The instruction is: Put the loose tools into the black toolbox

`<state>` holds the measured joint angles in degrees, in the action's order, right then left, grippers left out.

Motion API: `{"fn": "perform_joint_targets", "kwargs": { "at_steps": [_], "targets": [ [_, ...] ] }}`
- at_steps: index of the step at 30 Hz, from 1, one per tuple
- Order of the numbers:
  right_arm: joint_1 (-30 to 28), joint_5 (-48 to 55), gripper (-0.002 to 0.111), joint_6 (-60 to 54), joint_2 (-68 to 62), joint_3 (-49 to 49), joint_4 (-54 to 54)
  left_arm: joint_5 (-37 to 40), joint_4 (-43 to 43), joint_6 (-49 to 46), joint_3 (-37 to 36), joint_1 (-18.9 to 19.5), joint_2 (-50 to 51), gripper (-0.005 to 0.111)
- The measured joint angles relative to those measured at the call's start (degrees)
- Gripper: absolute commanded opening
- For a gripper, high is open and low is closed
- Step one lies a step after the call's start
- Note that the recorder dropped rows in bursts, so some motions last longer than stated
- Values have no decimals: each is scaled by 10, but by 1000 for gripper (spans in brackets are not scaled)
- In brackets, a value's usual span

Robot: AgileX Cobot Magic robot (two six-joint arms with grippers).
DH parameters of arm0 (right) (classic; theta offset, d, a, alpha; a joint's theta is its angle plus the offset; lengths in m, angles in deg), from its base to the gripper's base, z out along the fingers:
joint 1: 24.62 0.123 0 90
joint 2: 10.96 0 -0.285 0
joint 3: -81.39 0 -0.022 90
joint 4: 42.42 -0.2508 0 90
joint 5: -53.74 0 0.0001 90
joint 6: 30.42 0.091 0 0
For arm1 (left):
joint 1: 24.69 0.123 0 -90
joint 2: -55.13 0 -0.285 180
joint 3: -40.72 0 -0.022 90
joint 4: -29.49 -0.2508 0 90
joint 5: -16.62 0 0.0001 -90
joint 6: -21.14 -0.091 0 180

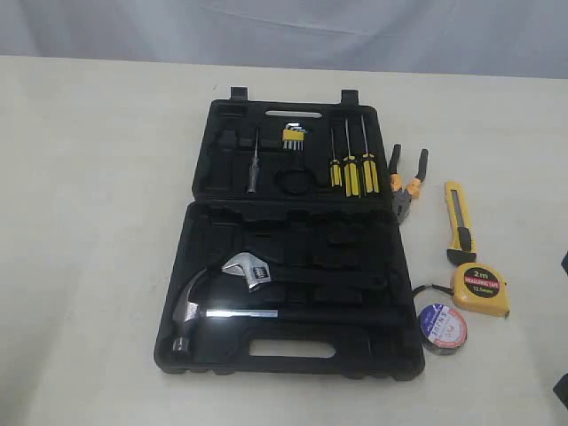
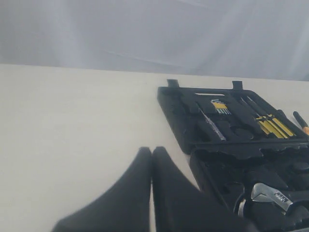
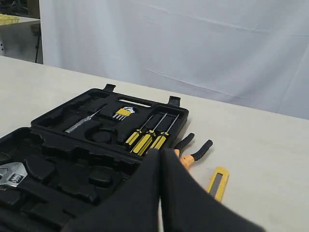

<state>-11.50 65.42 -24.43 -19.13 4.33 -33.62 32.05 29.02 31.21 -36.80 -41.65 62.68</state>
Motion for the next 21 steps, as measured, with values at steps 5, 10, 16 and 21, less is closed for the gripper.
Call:
{"fn": "perform_joint_targets", "kwargs": {
  "at_steps": [5, 10, 16, 21],
  "targets": [
    [0, 0, -1, 0, 0, 0, 0, 0, 0, 0, 0, 0, 0, 0],
    [0, -10, -1, 0, 0, 0, 0, 0, 0, 0, 0, 0, 0, 0],
    [0, -53, -1, 0, 0, 0, 0, 0, 0, 0, 0, 0, 0, 0],
    [0, -125, -1, -70, 0, 0, 0, 0, 0, 0, 0, 0, 0, 0]
  ]
}}
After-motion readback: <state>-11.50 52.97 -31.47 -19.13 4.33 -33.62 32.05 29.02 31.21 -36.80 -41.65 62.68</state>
